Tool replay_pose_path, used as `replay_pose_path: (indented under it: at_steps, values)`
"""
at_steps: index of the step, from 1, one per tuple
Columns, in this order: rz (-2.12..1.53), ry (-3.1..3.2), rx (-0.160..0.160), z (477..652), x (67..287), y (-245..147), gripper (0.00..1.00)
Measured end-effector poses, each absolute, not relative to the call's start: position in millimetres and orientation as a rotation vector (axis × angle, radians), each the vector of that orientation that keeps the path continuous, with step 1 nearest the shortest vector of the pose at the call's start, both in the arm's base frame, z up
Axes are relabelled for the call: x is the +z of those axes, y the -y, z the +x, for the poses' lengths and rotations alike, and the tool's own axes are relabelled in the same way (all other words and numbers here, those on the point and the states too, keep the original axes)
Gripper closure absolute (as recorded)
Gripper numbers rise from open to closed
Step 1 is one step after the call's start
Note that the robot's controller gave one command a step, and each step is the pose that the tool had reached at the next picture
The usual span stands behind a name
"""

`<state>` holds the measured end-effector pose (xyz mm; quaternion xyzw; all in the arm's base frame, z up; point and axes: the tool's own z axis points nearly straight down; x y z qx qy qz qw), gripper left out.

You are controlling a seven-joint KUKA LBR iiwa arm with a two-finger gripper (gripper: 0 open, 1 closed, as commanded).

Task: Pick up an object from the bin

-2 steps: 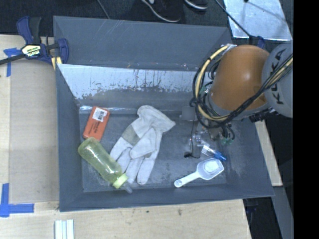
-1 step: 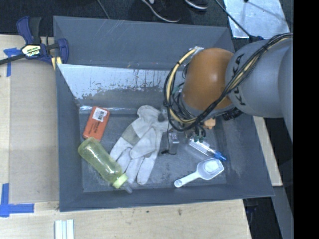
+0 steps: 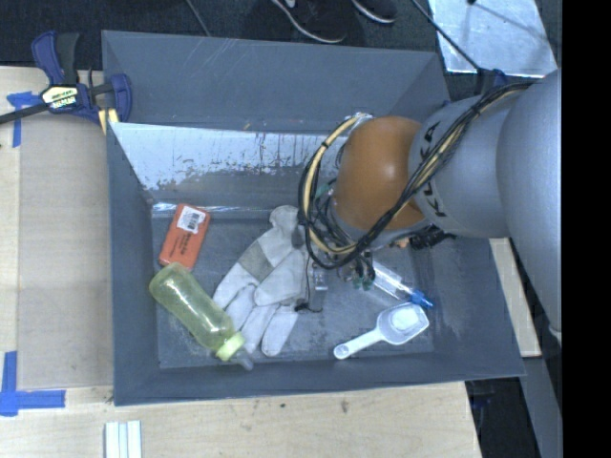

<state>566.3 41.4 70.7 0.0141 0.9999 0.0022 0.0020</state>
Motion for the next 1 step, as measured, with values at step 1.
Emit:
replay_pose_path:
  at_steps: [1]
  values:
    - [-0.215, -3.122, 0.002, 591.9, 73.9, -61.7, 1.00]
